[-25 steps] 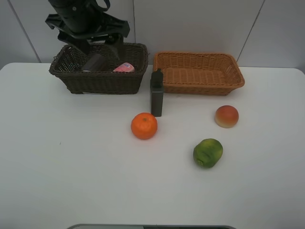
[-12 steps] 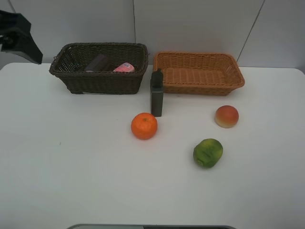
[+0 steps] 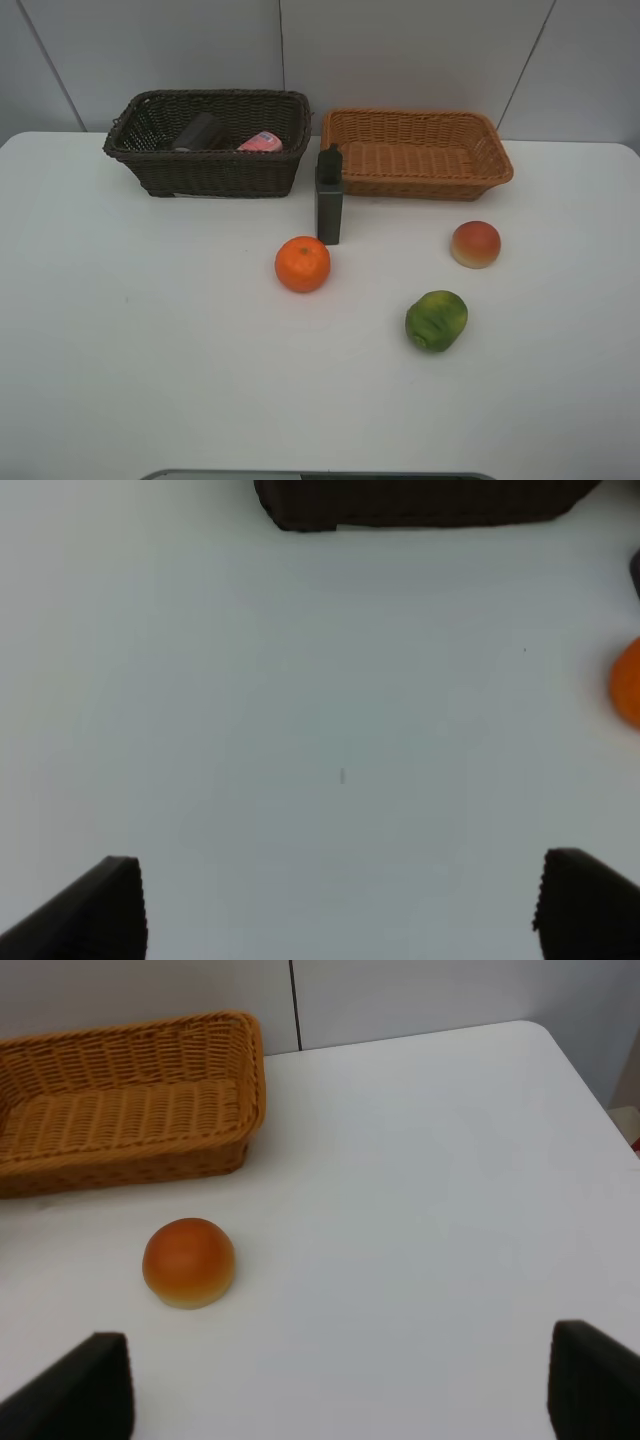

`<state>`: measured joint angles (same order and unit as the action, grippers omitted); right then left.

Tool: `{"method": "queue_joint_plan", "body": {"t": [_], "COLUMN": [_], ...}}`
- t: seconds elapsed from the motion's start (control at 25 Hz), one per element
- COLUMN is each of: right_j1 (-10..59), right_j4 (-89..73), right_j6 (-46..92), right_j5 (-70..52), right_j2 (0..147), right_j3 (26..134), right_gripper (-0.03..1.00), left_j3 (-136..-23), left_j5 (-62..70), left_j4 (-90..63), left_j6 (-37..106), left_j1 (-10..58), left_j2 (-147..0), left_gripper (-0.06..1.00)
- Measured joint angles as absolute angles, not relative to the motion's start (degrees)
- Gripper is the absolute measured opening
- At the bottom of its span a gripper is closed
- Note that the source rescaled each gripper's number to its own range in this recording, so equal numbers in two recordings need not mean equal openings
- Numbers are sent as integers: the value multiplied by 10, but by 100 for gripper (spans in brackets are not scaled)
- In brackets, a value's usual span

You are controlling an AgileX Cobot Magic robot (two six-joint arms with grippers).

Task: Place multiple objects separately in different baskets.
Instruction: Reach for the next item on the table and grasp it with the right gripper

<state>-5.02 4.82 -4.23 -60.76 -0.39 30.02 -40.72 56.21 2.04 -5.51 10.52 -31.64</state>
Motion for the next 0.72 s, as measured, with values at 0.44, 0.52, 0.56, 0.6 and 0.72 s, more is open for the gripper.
{"method": "queue_joint_plan", "body": {"t": [0.44,0.52,0.56,0.6,0.72], "right_j1": [-50,-50,-50,-50,-50], "right_j4": [48,48,48,48,48], "right_j6": [-42,-42,-42,-42,-42], "right_j5": [-608,-608,-608,-608,-608], "right_j2": [-4,-4,-4,-4,-4], "right_j3": [300,300,300,300,300], "right_gripper": [86,86,86,86,86], "left_j3": [-305,-303,-302,-302,-299], "left_j5": [620,623,625,625,624], "left_j4": [-48,-51,-51,-49,-41], "left_j6": [20,23,24,24,24], "left_j1": [105,105,105,105,105], "left_j2": [-72,-51,-45,-40,-36], "left_gripper": [97,97,97,97,97]}}
